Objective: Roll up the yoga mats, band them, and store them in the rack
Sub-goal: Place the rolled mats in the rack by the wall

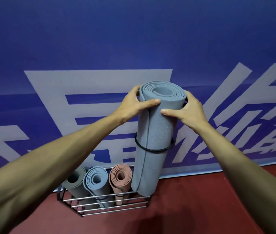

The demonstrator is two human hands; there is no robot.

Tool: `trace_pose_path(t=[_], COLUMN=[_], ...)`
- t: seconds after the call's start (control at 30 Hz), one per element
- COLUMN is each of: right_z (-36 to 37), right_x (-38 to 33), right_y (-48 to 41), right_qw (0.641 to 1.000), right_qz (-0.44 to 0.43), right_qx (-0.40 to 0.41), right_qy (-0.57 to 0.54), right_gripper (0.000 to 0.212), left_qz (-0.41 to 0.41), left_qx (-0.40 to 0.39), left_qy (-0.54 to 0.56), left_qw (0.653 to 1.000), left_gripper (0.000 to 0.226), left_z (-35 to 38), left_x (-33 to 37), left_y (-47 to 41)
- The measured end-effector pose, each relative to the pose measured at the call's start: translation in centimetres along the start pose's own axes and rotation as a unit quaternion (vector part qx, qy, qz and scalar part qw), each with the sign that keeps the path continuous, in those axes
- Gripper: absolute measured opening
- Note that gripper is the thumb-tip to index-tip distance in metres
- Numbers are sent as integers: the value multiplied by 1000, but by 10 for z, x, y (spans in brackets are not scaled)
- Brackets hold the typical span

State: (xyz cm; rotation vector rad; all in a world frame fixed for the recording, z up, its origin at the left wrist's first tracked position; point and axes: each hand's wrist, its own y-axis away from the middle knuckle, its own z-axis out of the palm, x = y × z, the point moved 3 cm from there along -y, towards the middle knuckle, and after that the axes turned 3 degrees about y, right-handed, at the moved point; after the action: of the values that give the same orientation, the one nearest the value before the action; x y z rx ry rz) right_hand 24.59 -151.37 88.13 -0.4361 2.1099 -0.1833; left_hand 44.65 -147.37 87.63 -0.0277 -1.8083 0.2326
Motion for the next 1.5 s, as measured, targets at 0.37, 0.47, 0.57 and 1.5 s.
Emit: trace_pose_path(t=[0.37,0.47,0.57,1.5], right_z=[61,77,89,161], right_x=[12,17,26,169], right_y=[-7,-5,-2,47], right_qw=[991,986,984,937], right_qz=[4,2,10,166], right_qx=[-122,-152,-168,-284], right_qy=[-52,-65,-65,117], right_gripper=[96,99,99,120], left_qz=[-31,-45,-57,-214], left_qx=[53,63,58,-93], left_qy=[-18,-29,-31,-54], left_qw=[998,997,996,971], left_gripper=[80,83,82,100], left_z=[-31,-38,-40,33], left_x=[-45,-60,-72,-219], left_y=[27,33,37,44])
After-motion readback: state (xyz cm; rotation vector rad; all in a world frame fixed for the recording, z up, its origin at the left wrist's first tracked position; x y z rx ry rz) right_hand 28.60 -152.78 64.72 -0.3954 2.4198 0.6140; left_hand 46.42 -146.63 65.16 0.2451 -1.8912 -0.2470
